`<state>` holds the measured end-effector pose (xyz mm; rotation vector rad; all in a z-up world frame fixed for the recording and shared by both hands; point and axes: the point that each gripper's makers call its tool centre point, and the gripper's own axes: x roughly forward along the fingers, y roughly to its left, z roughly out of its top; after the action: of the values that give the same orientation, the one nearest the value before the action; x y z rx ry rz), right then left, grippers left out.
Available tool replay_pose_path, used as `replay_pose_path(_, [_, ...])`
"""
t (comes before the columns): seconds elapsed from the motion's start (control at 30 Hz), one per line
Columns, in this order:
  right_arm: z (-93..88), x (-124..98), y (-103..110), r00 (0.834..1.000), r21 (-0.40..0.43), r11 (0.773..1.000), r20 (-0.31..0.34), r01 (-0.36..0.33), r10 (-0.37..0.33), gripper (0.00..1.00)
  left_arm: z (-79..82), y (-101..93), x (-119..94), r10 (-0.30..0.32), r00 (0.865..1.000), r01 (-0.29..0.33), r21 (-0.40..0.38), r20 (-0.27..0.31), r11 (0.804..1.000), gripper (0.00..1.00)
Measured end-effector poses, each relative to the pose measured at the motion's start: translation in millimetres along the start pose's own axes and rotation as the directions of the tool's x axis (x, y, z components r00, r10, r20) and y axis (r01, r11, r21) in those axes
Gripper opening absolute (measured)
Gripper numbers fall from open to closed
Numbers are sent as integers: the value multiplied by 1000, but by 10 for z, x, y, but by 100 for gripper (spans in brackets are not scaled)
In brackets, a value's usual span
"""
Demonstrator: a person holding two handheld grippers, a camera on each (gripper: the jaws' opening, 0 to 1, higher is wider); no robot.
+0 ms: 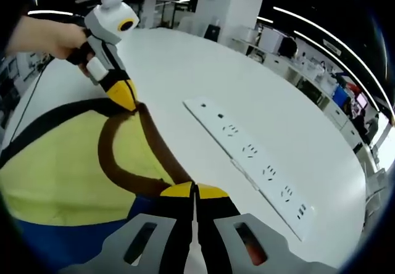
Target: Fold the garment on the visible template until the final outline fits inside the template.
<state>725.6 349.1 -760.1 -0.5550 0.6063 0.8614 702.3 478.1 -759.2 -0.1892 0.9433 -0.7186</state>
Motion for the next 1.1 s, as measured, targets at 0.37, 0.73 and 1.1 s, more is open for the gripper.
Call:
replay_pose_path(0.37, [-45, -6, -111, 998, 41, 998, -12, 56, -55, 1, 32, 19, -31, -18, 999, 18, -7, 32, 1000, 0])
replay_pose_path(0.73, [-4, -126, -209, 997, 74, 994, 7, 82, -83, 2, 196, 48, -74, 16, 997, -17, 11, 81, 1000, 6])
replay_pose_path(1.1, [21, -209, -126, 996, 74, 994, 10, 83, -84, 1, 166, -60, -198, 39, 994, -43, 40, 102, 998, 9])
